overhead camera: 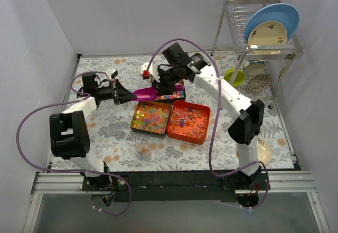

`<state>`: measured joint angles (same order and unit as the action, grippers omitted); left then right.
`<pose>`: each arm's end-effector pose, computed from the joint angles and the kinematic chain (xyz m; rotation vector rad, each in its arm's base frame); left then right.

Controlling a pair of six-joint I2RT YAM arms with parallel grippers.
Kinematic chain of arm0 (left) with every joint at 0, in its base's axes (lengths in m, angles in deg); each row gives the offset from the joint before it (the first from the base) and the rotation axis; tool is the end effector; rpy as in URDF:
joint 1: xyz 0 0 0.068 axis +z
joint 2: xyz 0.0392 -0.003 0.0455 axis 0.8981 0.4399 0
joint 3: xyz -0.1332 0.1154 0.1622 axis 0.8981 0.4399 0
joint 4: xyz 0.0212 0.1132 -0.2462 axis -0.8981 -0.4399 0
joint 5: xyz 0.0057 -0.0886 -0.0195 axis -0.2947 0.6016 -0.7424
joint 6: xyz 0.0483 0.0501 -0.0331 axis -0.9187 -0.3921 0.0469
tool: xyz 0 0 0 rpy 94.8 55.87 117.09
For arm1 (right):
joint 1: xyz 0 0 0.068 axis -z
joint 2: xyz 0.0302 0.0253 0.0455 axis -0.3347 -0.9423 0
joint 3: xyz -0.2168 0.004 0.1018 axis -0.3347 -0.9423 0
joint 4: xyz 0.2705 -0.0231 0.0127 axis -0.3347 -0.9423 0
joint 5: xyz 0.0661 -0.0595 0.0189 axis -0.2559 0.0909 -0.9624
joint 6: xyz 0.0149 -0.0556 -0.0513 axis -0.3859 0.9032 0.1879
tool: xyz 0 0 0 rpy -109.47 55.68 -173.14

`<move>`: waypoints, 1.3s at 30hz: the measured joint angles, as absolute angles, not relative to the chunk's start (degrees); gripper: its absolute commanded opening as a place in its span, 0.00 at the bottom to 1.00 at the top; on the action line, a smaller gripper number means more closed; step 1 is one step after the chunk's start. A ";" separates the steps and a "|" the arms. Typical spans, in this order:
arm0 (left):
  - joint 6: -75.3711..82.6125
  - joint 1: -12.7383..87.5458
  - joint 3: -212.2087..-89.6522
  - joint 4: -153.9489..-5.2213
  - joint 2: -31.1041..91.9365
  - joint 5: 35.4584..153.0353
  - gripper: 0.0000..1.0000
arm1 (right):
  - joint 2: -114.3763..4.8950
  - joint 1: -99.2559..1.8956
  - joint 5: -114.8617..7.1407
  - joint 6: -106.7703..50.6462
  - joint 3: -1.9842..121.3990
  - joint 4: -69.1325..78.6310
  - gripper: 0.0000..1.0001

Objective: Pack the candies
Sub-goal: Adjust the spatula.

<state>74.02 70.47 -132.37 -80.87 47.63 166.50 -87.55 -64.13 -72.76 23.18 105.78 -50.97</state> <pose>0.3391 -0.0261 0.1757 0.8229 -2.0454 1.9718 0.2974 0.3341 0.3181 -1.8075 1.5377 0.5587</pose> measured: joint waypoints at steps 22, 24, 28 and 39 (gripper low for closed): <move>76.49 70.06 -133.26 -78.38 52.70 167.85 0.00 | -88.79 -62.38 -74.69 22.61 102.70 -49.59 0.45; 76.20 70.06 -133.31 -78.46 52.70 167.70 0.00 | -88.86 -62.27 -74.36 22.59 102.70 -50.10 0.43; 74.93 70.01 -133.90 -78.88 52.70 167.44 0.00 | -88.90 -61.73 -74.03 22.43 102.70 -50.16 0.30; 69.25 69.09 -137.13 -85.61 52.96 163.94 0.41 | -89.14 -60.90 -74.91 24.42 102.79 -52.70 0.01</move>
